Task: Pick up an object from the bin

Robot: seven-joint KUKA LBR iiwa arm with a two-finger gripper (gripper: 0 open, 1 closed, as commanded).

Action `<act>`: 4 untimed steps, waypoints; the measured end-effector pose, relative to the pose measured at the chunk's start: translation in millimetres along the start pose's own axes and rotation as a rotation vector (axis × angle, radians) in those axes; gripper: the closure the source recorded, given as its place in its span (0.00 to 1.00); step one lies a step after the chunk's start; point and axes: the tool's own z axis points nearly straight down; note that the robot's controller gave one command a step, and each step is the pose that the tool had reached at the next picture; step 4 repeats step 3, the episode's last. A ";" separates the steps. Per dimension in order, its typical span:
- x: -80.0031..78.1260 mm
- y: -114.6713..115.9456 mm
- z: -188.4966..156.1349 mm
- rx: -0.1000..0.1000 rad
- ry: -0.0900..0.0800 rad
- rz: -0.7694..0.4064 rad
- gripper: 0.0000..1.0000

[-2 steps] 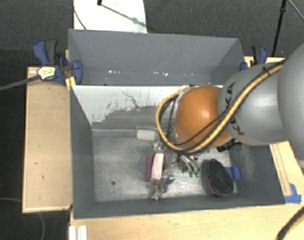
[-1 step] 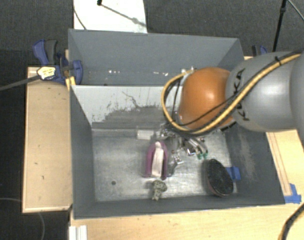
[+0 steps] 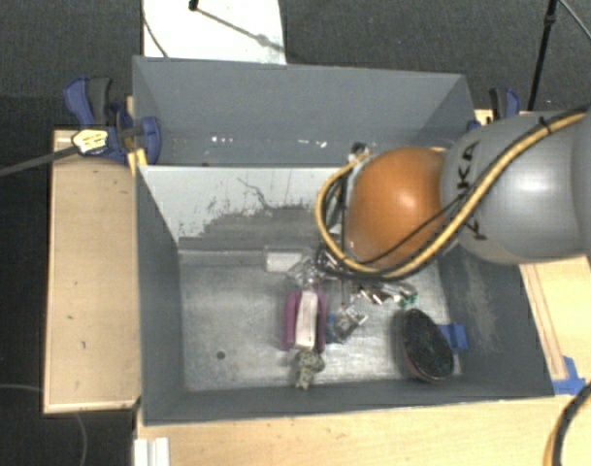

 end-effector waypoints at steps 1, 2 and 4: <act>2.1 23.8 23.1 -0.020 0.022 -0.588 0.00; 0.4 24.0 21.1 -0.020 0.019 -0.580 1.00; 0.8 18.3 -143.5 -0.016 0.021 -0.563 1.00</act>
Offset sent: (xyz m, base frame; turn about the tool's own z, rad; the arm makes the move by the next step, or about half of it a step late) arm -0.0162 0.0168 -0.0250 -0.5879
